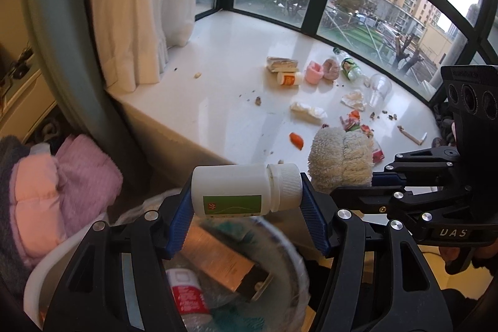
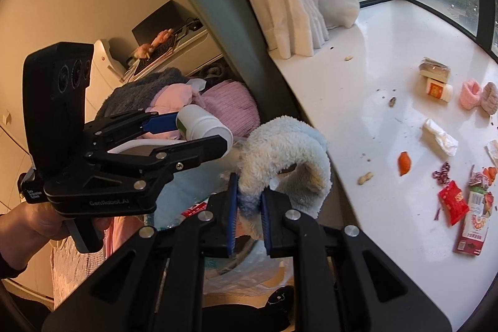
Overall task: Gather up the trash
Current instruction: 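Carry the pill bottle and grey hair tie with both grippers over the wastebasket, then open both grippers to drop the pill bottle and hair tie into the wastebasket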
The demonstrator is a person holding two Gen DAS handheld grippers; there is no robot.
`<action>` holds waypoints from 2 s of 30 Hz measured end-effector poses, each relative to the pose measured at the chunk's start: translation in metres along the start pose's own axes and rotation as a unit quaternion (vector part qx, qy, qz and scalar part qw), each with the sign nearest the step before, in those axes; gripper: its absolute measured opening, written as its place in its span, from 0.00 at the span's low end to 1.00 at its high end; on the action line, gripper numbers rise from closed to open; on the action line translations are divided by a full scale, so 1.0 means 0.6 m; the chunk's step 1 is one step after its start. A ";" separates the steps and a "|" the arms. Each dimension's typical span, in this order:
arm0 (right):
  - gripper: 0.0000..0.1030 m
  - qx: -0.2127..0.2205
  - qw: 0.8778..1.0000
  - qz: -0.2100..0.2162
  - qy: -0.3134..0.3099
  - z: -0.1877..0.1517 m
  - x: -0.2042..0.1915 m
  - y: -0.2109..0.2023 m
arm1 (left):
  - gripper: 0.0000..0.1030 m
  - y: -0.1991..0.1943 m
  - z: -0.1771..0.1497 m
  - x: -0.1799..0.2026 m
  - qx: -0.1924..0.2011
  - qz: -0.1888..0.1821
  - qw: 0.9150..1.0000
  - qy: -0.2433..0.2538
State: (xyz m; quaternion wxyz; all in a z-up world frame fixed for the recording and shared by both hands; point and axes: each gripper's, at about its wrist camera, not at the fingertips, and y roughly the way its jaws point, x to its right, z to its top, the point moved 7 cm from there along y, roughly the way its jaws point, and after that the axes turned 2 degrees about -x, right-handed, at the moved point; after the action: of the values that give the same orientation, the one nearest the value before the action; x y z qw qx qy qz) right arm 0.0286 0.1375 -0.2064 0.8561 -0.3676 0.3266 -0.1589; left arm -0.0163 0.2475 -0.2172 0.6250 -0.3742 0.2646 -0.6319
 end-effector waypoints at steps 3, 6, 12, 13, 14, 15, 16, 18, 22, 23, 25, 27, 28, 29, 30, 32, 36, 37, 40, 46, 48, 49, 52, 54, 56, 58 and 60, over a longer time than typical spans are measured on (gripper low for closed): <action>0.14 -0.010 1.000 0.010 -0.005 -0.009 -0.026 0.027 | 0.59 -0.003 -0.027 -0.023 -0.014 0.005 1.000 -0.006; 0.14 -0.019 1.000 0.018 -0.005 -0.018 -0.044 0.054 | 0.59 0.000 -0.054 -0.046 -0.027 0.014 0.999 -0.012; 0.14 -0.052 0.998 0.032 -0.006 -0.040 -0.075 0.117 | 0.59 0.009 -0.111 -0.097 -0.057 0.033 0.997 -0.031; 0.14 -0.058 0.998 0.034 -0.008 -0.043 -0.079 0.128 | 0.59 0.012 -0.121 -0.105 -0.063 0.035 0.997 -0.035; 0.14 -0.064 0.997 0.035 -0.010 -0.046 -0.082 0.137 | 0.59 0.011 -0.130 -0.113 -0.068 0.037 0.996 -0.038; 0.14 -0.071 0.997 0.036 -0.015 -0.049 -0.087 0.151 | 0.59 0.014 -0.139 -0.122 -0.074 0.039 0.996 -0.043; 0.14 -0.075 0.996 0.037 -0.018 -0.053 -0.089 0.159 | 0.59 0.017 -0.148 -0.130 -0.080 0.043 0.995 -0.047; 0.14 -0.086 0.995 0.037 -0.021 -0.060 -0.092 0.180 | 0.59 0.023 -0.160 -0.145 -0.091 0.047 0.993 -0.054; 0.14 -0.108 0.993 0.039 -0.021 -0.070 -0.091 0.221 | 0.59 0.043 -0.175 -0.163 -0.107 0.051 0.991 -0.061; 0.14 -0.112 0.993 0.039 -0.022 -0.071 -0.090 0.229 | 0.59 0.050 -0.178 -0.167 -0.110 0.052 0.991 -0.061; 0.14 -0.123 0.991 0.039 -0.025 -0.073 -0.089 0.246 | 0.59 0.061 -0.182 -0.173 -0.115 0.050 0.990 -0.065; 0.14 -0.133 0.990 0.037 -0.031 -0.076 -0.088 0.260 | 0.59 0.073 -0.184 -0.177 -0.118 0.049 0.990 -0.067; 0.14 -0.136 0.989 0.036 -0.035 -0.075 -0.089 0.265 | 0.59 0.077 -0.186 -0.179 -0.119 0.049 0.989 -0.068; 0.14 -0.139 0.989 0.035 -0.038 -0.074 -0.090 0.269 | 0.59 0.080 -0.187 -0.181 -0.120 0.049 0.989 -0.069; 0.14 -0.142 0.988 0.035 -0.042 -0.075 -0.091 0.273 | 0.59 0.083 -0.187 -0.182 -0.121 0.048 0.989 -0.069; 0.14 -0.147 0.987 0.034 -0.049 -0.076 -0.092 0.277 | 0.59 0.087 -0.189 -0.186 -0.120 0.047 0.989 -0.073; 0.14 -0.153 0.985 0.027 -0.069 -0.075 -0.096 0.280 | 0.59 0.088 -0.191 -0.191 -0.118 0.047 0.989 -0.081; 0.14 -0.153 0.985 0.025 -0.071 -0.074 -0.096 0.280 | 0.59 0.087 -0.191 -0.192 -0.117 0.048 0.989 -0.082; 0.16 -0.156 0.985 0.022 -0.073 -0.075 -0.095 0.279 | 0.59 0.085 -0.192 -0.195 -0.115 0.051 0.988 -0.086; 0.53 -0.149 0.986 0.016 -0.074 -0.074 -0.090 0.264 | 0.68 0.073 -0.186 -0.201 -0.104 0.062 0.988 -0.096; 0.55 -0.148 0.986 0.016 -0.075 -0.075 -0.090 0.259 | 0.73 0.067 -0.182 -0.201 -0.100 0.065 0.988 -0.098; 0.61 -0.148 0.986 0.017 -0.075 -0.075 -0.091 0.257 | 0.77 0.065 -0.180 -0.201 -0.097 0.067 0.988 -0.099; 0.78 -0.146 0.986 0.018 -0.080 -0.077 -0.094 0.248 | 0.82 0.057 -0.174 -0.201 -0.089 0.069 0.988 -0.102; 0.84 -0.145 0.986 0.018 -0.084 -0.077 -0.097 0.242 | 0.86 0.055 -0.170 -0.199 -0.086 0.069 0.989 -0.103; 0.84 -0.140 0.986 0.016 -0.089 -0.077 -0.100 0.234 | 0.88 0.051 -0.166 -0.196 -0.081 0.074 0.989 -0.099; 0.84 -0.135 0.987 0.015 -0.091 -0.075 -0.102 0.225 | 0.90 0.047 -0.162 -0.194 -0.077 0.075 0.989 -0.100; 0.84 -0.127 0.987 0.011 -0.094 -0.072 -0.102 0.215 | 0.93 0.044 -0.158 -0.192 -0.073 0.078 0.989 -0.099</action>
State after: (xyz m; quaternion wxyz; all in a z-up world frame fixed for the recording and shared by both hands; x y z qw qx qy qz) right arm -0.0415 0.2335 -0.2964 0.8310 -0.4833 0.2660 -0.0710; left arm -0.0841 0.3463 -0.3099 0.6665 -0.4579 0.2754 -0.5198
